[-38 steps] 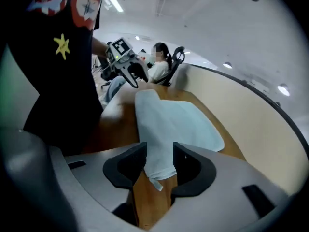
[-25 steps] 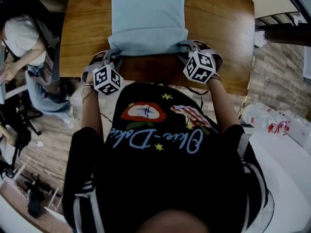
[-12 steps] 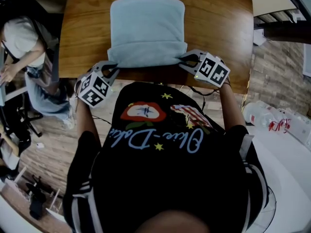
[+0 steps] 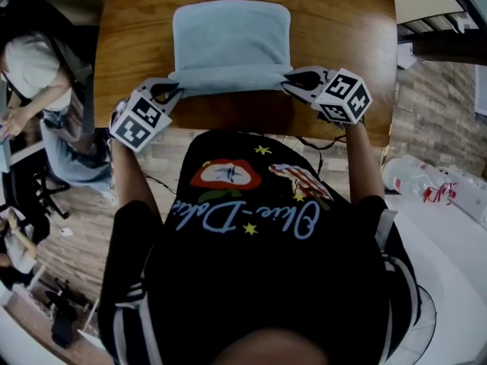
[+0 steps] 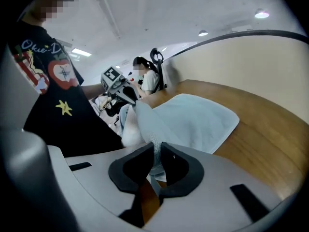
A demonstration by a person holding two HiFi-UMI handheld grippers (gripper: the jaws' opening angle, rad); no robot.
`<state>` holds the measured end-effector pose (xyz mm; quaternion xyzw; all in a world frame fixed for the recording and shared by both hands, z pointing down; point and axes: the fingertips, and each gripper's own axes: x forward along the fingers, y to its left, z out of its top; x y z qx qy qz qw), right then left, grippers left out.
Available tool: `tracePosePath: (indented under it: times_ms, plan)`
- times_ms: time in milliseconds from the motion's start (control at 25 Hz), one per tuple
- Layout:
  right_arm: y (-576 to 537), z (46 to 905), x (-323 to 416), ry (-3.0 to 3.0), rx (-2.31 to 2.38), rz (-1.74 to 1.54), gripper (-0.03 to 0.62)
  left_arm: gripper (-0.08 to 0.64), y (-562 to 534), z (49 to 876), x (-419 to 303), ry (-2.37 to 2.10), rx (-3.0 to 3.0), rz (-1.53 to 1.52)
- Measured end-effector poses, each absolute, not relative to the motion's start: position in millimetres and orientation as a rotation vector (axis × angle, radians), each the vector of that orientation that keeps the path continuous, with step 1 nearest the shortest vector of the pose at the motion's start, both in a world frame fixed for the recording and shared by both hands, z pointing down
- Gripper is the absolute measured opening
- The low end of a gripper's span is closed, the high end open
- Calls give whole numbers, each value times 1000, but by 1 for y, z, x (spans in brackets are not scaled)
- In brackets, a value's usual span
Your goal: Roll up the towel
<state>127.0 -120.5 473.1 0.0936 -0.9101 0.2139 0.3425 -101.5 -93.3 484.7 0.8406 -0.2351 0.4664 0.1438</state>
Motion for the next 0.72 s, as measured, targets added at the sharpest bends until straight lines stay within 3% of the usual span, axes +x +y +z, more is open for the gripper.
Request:
tracePosePath:
  times_ms: [600,720]
  plan:
    - [-199,499,123,-2176,548,257,45,43,-186,507,-112,-918,2540,1461]
    - [-208,508,128,-2095,601,179,102,59,-196,513,-112,-968,2549,1452]
